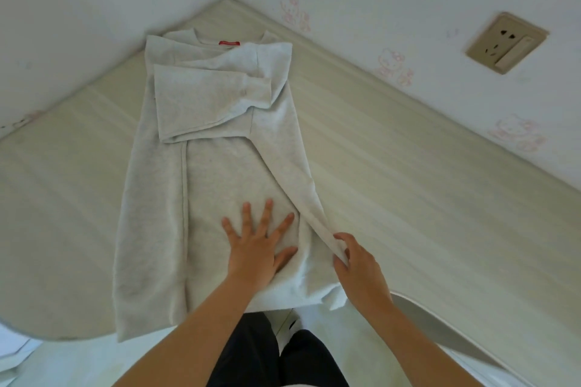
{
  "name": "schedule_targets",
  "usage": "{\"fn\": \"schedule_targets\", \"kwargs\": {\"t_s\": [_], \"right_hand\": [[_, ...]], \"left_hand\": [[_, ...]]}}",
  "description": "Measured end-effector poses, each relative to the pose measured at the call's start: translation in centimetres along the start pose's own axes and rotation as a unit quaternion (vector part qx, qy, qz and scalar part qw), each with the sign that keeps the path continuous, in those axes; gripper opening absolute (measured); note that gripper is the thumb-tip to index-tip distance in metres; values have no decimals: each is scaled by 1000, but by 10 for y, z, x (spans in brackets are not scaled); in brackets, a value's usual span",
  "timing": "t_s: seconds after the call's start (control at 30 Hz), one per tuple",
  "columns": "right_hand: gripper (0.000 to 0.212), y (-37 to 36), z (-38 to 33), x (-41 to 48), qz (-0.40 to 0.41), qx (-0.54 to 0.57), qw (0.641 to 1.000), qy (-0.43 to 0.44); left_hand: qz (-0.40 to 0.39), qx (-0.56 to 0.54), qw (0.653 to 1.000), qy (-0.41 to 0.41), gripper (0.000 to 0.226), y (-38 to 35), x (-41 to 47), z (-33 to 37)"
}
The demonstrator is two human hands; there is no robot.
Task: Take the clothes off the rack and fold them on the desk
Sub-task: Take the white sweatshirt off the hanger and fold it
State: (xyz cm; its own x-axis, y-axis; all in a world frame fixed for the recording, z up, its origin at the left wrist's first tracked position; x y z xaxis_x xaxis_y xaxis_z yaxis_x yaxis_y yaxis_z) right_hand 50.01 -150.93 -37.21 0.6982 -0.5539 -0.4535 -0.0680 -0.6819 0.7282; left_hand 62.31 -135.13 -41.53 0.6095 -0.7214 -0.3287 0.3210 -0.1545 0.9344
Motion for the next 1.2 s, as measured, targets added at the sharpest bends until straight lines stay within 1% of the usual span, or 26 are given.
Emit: {"fn": "schedule_targets", "kwargs": {"t_s": [0.1, 0.17, 0.2, 0.27, 0.3, 0.33, 0.37, 0.4, 0.43, 0.47, 0.5, 0.53, 0.57, 0.67, 0.73, 0.8, 0.93, 1.0, 1.07, 1.13, 1.17, 1.2], "right_hand": [[43, 32, -18, -12, 49, 53, 997, 27], [50, 40, -37, -29, 49, 38, 995, 72], [53, 34, -46, -39, 35, -1, 994, 106], [60, 10, -51, -59, -23, -114, 980, 164], [62, -9, -44, -65, -79, -161, 969, 170], [60, -26, -31, -69, -143, -181, 959, 162], [53, -41, -21, -75, -198, -173, 952, 155], [43, -47, -15, -77, -209, -147, 954, 160], [33, -45, -13, -76, -174, -114, 962, 175], [26, -39, -13, -75, -115, -82, 972, 186], [20, -31, -12, -72, -53, -54, 980, 186], [12, -24, -11, -68, -11, -34, 984, 175], [6, -21, -12, -65, 2, -28, 986, 164], [20, -31, -21, -58, -17, -82, 986, 146], [24, -41, -26, -54, -16, -109, 986, 122], [25, -51, -32, -50, -10, -133, 986, 95], [12, -58, -36, -47, -19, -163, 984, 62], [7, -50, -40, -49, -25, -104, 994, 38], [8, -29, -53, -56, -2, 8, 999, 34], [11, -11, -75, -68, 46, 97, 991, 78], [14, -9, -86, -74, 62, 111, 986, 111], [14, -17, -93, -78, 56, 103, 983, 141]], "left_hand": [[-8, -21, 999, 49, 74, 4, 15, 11], [-39, -35, 997, 63, 74, 4, 26, 18], [-60, -43, 996, 58, 75, 3, 29, 20], [-91, -49, 994, 21, 81, 4, 26, 20], [-96, -54, 994, -5, 81, 6, 21, 16], [-89, -77, 993, -31, 78, 8, 14, 10], [-71, -108, 990, -51, 72, 10, 0, 1], [-41, -138, 987, -69, 62, 15, -15, -7], [0, -152, 985, -82, 54, 20, -33, -15], [42, -148, 985, -81, 52, 25, -53, -24], [78, -137, 985, -67, 53, 28, -74, -33], [108, -127, 985, -42, 52, 30, -93, -43], [135, -116, 984, -12, 50, 31, -114, -52], [183, -82, 977, 73, 42, 22, -155, -67], [175, -117, 968, 135, 41, 9, -167, -75], [151, -154, 962, 169, 36, -3, -170, -80], [127, -195, 956, 177, 17, -4, -161, -78], [110, -200, 958, 176, 14, 3, -161, -77], [118, -192, 960, 166, 16, 17, -167, -78], [141, -183, 964, 134, 18, 27, -174, -78], [135, -181, 968, 112, 17, 27, -176, -78], [117, -181, 972, 91, 17, 23, -177, -79]]}}
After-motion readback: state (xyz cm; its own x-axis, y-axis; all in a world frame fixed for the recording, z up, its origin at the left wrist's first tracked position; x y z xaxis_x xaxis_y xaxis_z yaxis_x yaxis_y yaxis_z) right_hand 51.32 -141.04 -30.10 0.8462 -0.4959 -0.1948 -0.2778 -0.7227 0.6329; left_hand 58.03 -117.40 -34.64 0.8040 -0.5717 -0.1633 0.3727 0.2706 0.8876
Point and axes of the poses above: each hand's wrist, its own x-axis towards the middle knuckle, its own y-axis out of the back of the hand, z = x × y, the point moved 7 cm from there along x, towards the middle knuckle, and after that the axes turned 8 degrees about -y, right-handed, at the moved point
